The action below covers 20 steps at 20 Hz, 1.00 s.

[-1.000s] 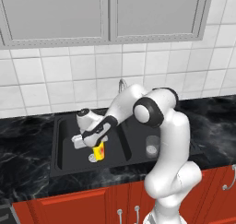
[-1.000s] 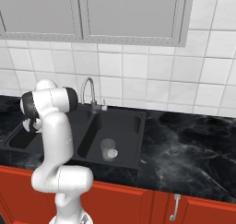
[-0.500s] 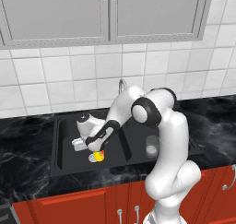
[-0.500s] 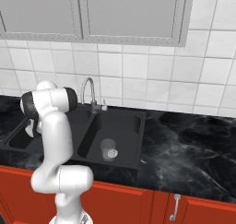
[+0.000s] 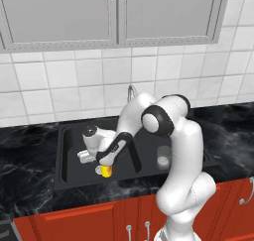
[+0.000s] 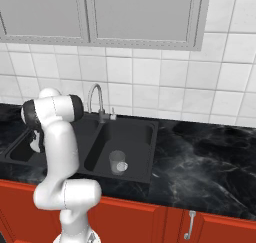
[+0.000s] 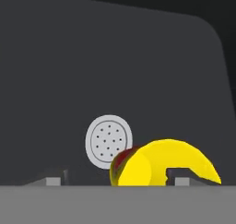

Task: Move any existing items from the left basin to the right basin for drying. Then move the cup from the counter to the left basin of the sink for washing.

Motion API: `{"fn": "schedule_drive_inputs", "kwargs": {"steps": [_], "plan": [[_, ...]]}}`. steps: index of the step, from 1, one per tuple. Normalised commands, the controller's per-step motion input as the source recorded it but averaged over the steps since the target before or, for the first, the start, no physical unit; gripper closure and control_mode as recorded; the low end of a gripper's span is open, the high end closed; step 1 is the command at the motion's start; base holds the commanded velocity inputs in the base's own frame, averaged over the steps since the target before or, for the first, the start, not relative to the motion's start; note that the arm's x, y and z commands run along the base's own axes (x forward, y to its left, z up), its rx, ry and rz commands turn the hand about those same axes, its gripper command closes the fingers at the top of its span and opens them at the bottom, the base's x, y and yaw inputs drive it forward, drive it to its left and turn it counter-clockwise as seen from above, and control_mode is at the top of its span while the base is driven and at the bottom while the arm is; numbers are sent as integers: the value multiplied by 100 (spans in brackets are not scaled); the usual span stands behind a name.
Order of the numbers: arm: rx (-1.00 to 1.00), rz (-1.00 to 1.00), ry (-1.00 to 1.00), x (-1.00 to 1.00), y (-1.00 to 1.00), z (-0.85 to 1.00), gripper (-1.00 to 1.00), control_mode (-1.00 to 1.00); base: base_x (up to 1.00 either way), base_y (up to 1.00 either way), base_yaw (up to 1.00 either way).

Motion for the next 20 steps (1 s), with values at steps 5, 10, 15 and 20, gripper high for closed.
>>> {"fn": "schedule_drive_inputs", "kwargs": {"steps": [5,10,15,20], "plan": [[0,0,-2,0,0,27,-100,-100,0,0,0],[0,0,0,0,0,41,-100,-100,0,0,0],[0,0,0,0,0,48,-100,-100,0,0,0],[0,0,0,0,2,50,-100,-100,0,0,0]]}}
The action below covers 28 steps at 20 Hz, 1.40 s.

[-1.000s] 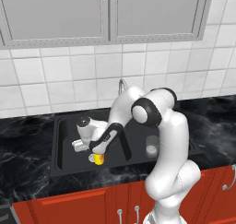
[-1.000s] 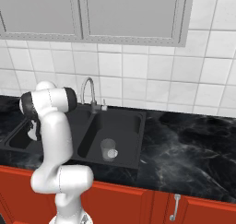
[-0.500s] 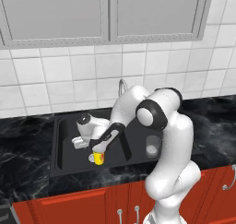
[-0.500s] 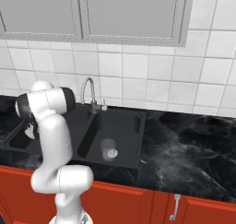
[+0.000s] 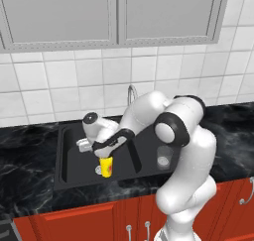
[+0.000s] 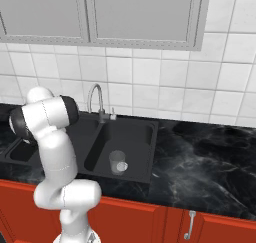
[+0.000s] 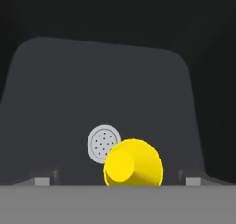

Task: Move any existing items from the left basin to the right basin for drying. Then move the cup from the counter to the left basin of the sink for washing.

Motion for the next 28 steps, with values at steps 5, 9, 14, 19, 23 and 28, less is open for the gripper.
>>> {"fn": "schedule_drive_inputs", "kwargs": {"steps": [5,9,14,19,23,28], "plan": [[0,0,0,0,6,53,-100,-100,0,0,0],[0,0,0,-2,12,52,-100,-100,0,0,0],[0,0,0,-8,18,51,-100,-100,0,0,0],[0,0,2,-13,22,46,-100,-100,0,0,0],[0,0,2,-25,25,41,-100,-100,0,0,0],[-1,0,3,-33,29,36,-100,-100,0,0,0]]}}
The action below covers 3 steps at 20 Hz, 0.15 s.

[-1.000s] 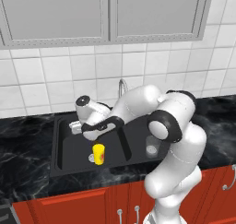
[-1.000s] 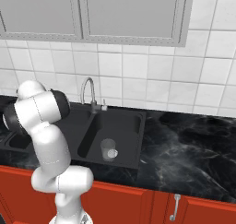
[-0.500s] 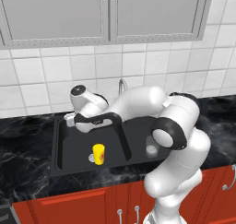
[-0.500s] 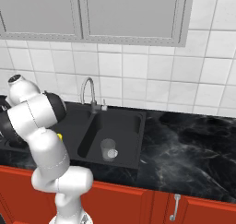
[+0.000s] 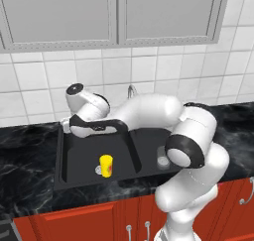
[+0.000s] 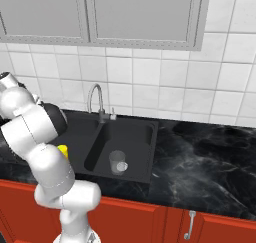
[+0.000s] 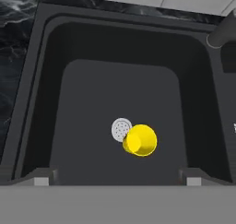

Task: Move any existing items from the left basin to the right basin for drying. Then move the cup from the counter to the left basin of the sink for washing.

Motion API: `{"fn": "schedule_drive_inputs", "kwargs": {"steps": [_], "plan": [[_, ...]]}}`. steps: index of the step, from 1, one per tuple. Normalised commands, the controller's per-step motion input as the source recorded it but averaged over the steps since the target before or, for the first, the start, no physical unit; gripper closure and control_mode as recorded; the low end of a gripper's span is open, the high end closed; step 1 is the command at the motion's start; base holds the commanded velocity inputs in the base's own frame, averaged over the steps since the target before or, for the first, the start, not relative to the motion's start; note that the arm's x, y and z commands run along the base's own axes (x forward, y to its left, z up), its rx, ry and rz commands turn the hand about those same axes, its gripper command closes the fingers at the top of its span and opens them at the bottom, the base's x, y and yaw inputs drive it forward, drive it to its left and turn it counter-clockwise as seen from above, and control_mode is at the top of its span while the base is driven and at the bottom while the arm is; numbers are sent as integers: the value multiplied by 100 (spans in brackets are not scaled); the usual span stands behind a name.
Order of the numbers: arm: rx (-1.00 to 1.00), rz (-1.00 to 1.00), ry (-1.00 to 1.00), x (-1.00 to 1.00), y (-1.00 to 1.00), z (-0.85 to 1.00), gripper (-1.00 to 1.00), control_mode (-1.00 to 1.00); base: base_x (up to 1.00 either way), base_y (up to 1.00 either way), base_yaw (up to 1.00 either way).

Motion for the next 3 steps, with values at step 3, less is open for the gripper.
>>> {"fn": "schedule_drive_inputs", "kwargs": {"steps": [3], "plan": [[-2,0,4,-38,31,30,-100,-100,0,0,0]]}}
